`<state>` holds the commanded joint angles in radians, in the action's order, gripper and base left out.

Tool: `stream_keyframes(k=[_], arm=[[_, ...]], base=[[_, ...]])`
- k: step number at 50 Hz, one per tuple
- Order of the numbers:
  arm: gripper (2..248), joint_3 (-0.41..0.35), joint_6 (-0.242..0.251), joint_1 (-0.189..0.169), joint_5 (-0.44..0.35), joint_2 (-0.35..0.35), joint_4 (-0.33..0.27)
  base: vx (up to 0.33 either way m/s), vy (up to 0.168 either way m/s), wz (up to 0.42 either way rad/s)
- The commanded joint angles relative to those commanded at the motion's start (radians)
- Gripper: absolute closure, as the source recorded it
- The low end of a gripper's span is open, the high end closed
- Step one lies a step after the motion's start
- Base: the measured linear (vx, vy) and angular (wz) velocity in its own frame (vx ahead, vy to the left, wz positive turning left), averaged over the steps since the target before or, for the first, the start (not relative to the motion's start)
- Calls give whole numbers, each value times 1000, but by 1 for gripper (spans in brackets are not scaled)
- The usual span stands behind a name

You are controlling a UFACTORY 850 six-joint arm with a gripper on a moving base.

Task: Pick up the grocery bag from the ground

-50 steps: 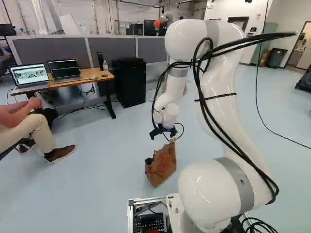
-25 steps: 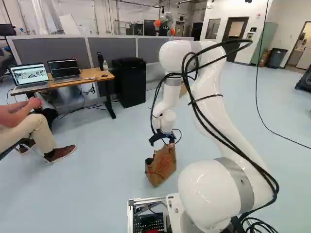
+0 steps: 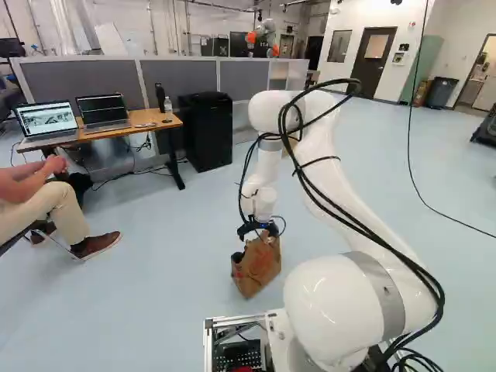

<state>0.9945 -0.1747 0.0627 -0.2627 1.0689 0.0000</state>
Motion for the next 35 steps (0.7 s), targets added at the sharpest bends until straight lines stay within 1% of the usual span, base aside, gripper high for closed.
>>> stream_keyframes(k=[23, 25, 28, 35], arm=[[3, 132, -475, 0, 0, 169, 0], [3, 144, -499, 0, 0, 183, 0], [3, 162, -520, 0, 0, 205, 0], [3, 205, -537, 0, 0, 255, 0]], base=[[0, 0, 0], [0, 0, 0], [0, 0, 0], [0, 0, 0]])
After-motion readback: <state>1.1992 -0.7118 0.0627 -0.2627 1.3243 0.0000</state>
